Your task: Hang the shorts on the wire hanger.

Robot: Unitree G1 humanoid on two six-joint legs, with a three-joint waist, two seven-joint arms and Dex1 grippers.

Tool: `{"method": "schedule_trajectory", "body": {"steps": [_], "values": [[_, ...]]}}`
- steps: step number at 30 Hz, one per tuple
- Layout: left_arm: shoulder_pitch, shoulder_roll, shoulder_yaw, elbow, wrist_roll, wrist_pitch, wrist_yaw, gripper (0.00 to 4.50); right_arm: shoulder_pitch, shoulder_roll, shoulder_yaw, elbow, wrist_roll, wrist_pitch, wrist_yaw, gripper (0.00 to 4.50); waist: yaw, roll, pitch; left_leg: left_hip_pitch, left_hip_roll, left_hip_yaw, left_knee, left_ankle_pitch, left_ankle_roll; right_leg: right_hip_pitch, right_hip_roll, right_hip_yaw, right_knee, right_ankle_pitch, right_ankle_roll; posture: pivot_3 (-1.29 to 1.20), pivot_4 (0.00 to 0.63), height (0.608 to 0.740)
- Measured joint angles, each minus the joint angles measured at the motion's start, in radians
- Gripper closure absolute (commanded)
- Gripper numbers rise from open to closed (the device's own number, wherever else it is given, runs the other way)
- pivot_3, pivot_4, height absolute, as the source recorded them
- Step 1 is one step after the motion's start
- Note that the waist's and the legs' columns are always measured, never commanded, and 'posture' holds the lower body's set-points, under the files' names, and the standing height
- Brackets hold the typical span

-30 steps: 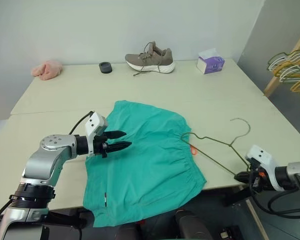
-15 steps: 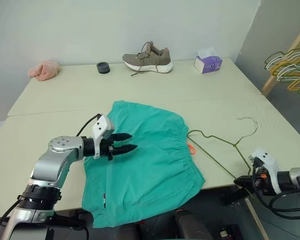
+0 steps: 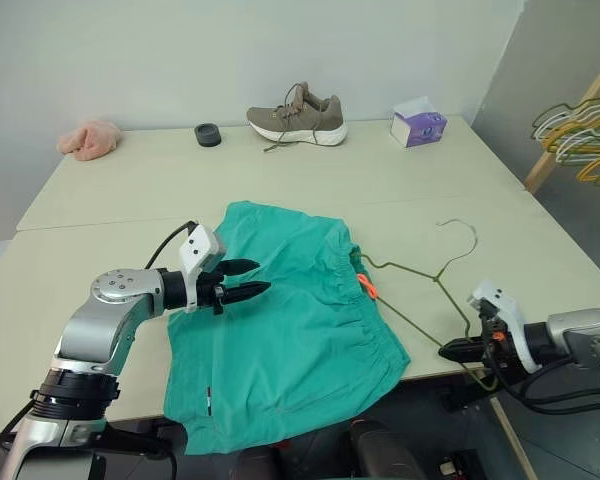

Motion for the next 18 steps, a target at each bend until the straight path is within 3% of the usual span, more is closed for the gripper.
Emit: {"method": "schedule_trajectory", "body": {"steps": [11, 18], "values": [[-0.003, 0.007, 0.0, 0.001, 0.01, -0.021, 0.006, 1.95, -0.23, 0.184, 0.066, 0.204, 0.008, 0.163, -0.105, 4.5, 0.002, 0.0, 0.0, -0.001, 0.0, 0.0, 0.0, 0.0, 0.0, -0.001, 0.0, 0.0, 0.0, 0.0, 0.0, -0.16, 0.094, 0.74], [-0.002, 0.004, 0.001, 0.002, 0.019, -0.033, 0.024, 1.95, -0.298, 0.447, -0.082, 0.257, 0.022, 0.376, -0.298, 4.5, 0.002, 0.0, -0.001, -0.002, 0.001, 0.0, 0.0, 0.0, 0.0, -0.002, -0.003, 0.0, 0.0, 0.0, -0.001, -0.16, 0.093, 0.74]]}}
